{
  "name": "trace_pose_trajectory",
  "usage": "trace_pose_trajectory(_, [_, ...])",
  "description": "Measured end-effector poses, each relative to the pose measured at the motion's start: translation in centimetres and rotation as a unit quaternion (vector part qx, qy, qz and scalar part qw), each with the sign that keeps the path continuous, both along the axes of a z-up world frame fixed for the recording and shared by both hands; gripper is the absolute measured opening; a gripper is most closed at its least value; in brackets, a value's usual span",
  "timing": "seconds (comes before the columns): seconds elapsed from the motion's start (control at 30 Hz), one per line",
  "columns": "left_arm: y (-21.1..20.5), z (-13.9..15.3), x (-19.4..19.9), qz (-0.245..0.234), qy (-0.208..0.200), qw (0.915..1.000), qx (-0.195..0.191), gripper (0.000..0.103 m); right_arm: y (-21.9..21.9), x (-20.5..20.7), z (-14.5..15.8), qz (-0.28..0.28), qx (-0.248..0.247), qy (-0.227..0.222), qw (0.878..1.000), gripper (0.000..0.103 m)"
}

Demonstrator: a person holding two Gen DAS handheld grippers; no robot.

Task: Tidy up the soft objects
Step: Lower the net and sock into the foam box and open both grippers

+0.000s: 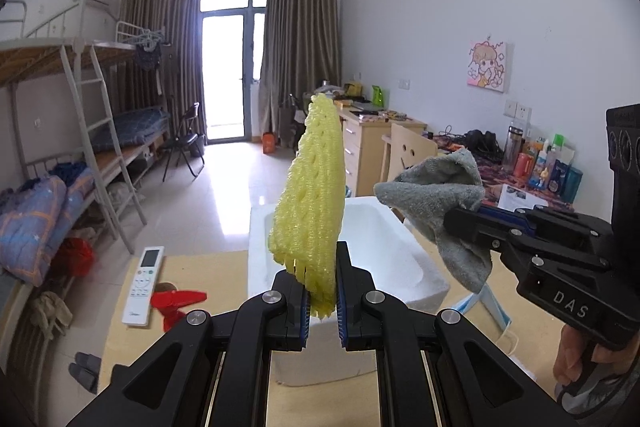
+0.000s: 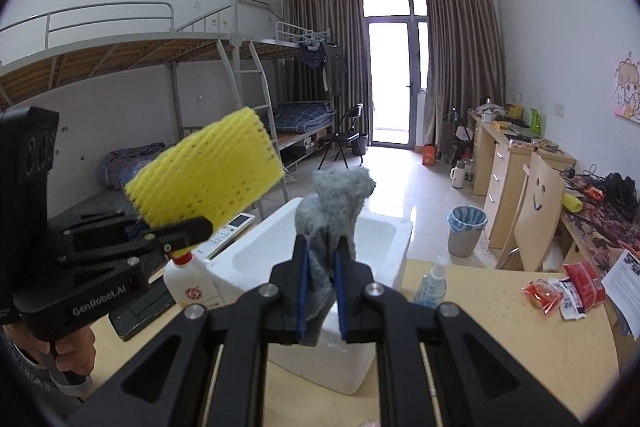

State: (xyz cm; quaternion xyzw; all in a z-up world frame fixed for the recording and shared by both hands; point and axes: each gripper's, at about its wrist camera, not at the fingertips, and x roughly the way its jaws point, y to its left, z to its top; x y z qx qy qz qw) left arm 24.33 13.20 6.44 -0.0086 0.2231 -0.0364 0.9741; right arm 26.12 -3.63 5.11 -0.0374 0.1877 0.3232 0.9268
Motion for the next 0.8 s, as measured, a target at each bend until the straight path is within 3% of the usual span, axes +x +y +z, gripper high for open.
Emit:
trace_pose_trajectory(0.47, [-0.6,-0.4,2.9,0.011,0.016,0.9997,0.012,0.011,0.5,1.9,-0.3,0.003,-0.004,0.007,1.000,0.015])
trace_pose_trajectory(0.8, [-2.3,-1.3,4.8,-0.017,0.035,0.9992,0.011,0.011,-1.6,1.5,-0.1,-0.028,-0.003,0.008,1.000,0.015])
